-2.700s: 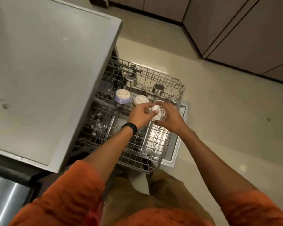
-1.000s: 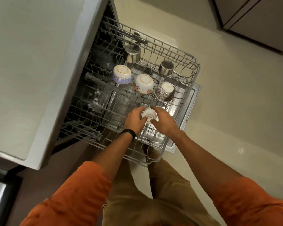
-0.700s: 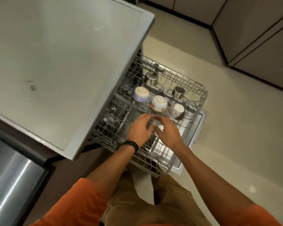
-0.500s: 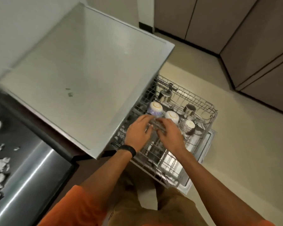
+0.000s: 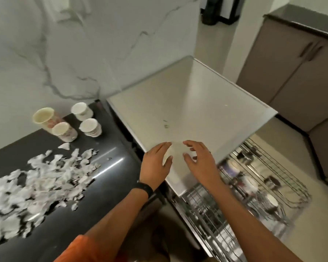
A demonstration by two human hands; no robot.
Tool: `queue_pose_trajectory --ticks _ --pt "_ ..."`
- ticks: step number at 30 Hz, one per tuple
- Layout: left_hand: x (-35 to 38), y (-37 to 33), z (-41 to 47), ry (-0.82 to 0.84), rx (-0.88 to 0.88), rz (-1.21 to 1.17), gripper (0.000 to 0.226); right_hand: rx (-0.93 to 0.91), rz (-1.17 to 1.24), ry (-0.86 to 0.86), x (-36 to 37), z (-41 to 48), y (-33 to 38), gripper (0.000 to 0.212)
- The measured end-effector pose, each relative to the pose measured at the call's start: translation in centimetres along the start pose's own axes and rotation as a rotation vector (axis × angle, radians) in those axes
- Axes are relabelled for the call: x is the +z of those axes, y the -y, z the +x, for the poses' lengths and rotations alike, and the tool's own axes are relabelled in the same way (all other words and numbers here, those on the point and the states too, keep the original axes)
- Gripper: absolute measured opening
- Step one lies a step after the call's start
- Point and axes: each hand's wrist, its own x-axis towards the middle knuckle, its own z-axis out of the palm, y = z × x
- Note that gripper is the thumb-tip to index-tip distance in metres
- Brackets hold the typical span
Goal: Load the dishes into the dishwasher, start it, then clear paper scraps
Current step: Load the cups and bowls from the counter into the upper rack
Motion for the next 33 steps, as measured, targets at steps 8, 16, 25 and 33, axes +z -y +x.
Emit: queue_pose_trajectory --ticks 8,16,25,33 --pt "-10.2 10.7 0.0 -0.175 -0.142 0.136 0.048 -0.179 -0.03 0.193 10.0 2.4 8.4 0.04" --pt "-16.4 17.6 2.3 -0.279 -0.213 0.173 0.048 -0.284 -0.107 0.306 16.3 4.4 14.7 0.045" --pt "-17.4 21.5 6.1 -0.119 -0.354 0.276 0.065 -0.281 -0.151 0.334 18.1 5.2 16.7 0.047" --pt "-17.9 22.9 8.0 0.008 -0.355 0.231 0.071 -0.213 -0.13 0.42 16.2 3.7 14.5 0.048"
